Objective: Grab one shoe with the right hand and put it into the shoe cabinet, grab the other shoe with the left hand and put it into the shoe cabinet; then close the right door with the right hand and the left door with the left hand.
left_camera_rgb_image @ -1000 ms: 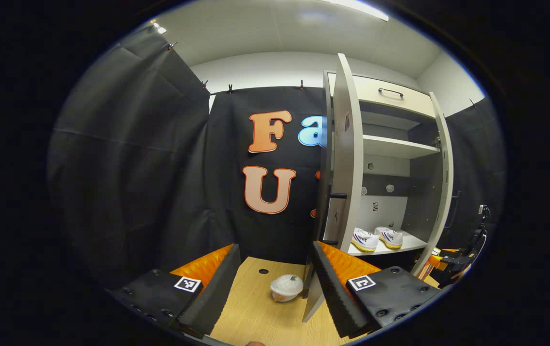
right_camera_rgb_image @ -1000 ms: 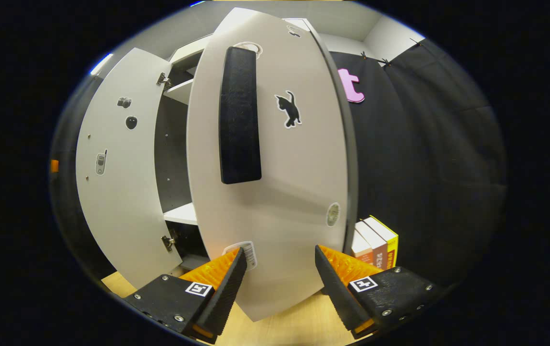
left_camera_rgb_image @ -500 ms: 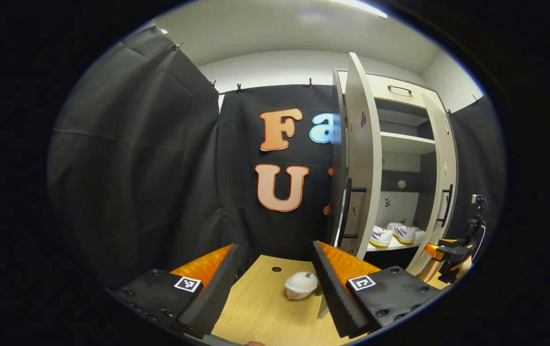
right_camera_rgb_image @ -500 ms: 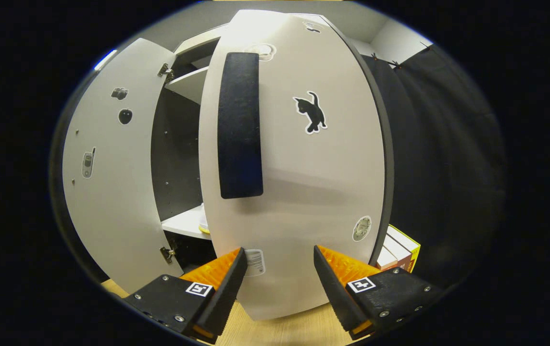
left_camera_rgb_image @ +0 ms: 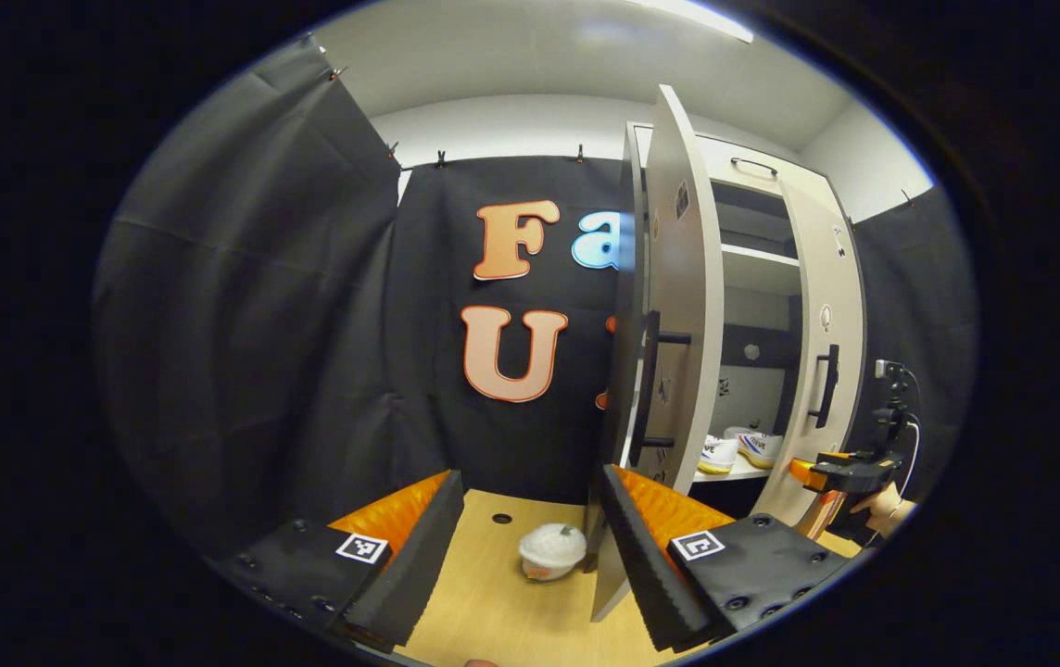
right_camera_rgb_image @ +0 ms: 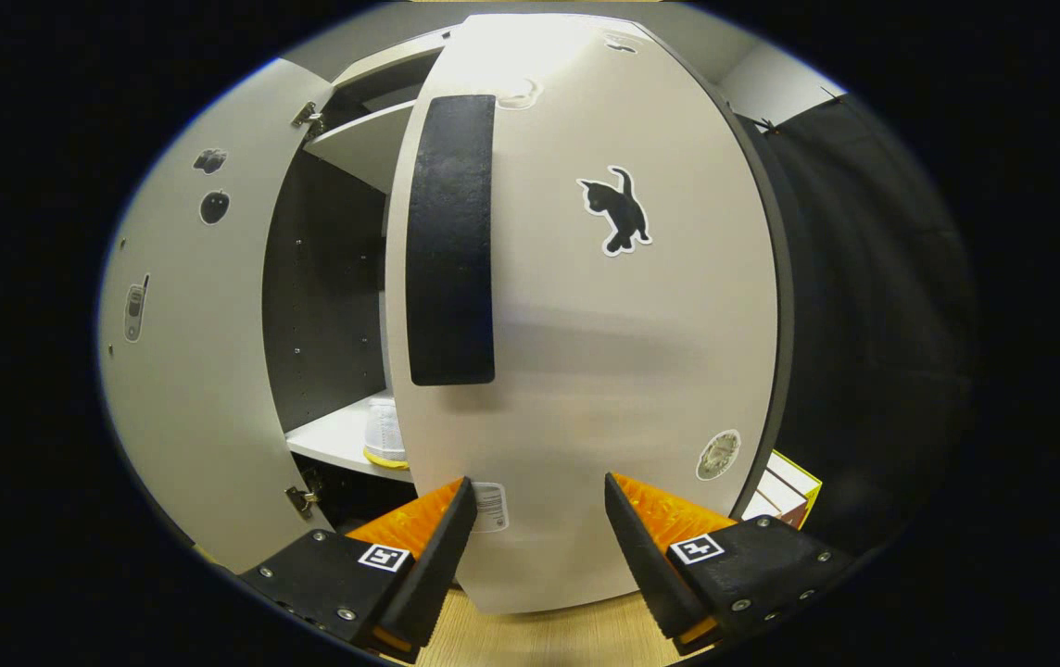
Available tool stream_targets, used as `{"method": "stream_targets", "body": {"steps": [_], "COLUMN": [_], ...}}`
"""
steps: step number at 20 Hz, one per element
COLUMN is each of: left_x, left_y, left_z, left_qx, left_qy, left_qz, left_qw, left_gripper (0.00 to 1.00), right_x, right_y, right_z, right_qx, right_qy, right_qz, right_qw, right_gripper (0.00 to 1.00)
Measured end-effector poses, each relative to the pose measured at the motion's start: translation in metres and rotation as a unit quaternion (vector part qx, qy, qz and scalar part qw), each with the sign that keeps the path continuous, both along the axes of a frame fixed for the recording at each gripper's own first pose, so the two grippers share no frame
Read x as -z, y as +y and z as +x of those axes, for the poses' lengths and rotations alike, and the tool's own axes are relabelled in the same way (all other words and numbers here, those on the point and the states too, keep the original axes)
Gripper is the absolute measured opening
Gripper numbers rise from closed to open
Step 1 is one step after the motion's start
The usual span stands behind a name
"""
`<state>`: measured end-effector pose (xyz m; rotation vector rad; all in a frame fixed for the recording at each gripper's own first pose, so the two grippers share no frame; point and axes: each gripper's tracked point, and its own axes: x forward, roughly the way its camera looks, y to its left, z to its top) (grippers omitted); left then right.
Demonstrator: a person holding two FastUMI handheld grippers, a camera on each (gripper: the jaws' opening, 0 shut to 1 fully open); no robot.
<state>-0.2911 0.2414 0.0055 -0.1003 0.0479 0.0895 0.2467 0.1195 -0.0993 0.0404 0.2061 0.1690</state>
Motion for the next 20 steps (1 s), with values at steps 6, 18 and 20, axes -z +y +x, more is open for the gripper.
{"method": "stream_targets", "body": {"steps": [6, 18, 20], "left_x": [0.03, 0.067, 0.07], "left_y": [-0.006, -0.045, -0.046], "left_z": [0.019, 0.071, 0.071], "left_qx": [0.0, 0.056, 0.053], "left_qy": [0.021, 0.056, 0.057], "left_qz": [0.022, 0.007, 0.016], "left_qw": [1.0, 0.997, 0.997], "left_gripper": [0.95, 0.94, 0.95], "right_x": [0.004, -0.019, -0.034], "right_y": [0.007, -0.001, -0.016], "right_z": [0.023, 0.016, -0.006], "right_qx": [0.006, 0.023, 0.022], "right_qy": [0.003, -0.009, -0.016], "right_qz": [0.008, -0.005, -0.003], "right_qw": [1.0, 1.0, 1.0], "right_gripper": [0.87, 0.87, 0.87]}}
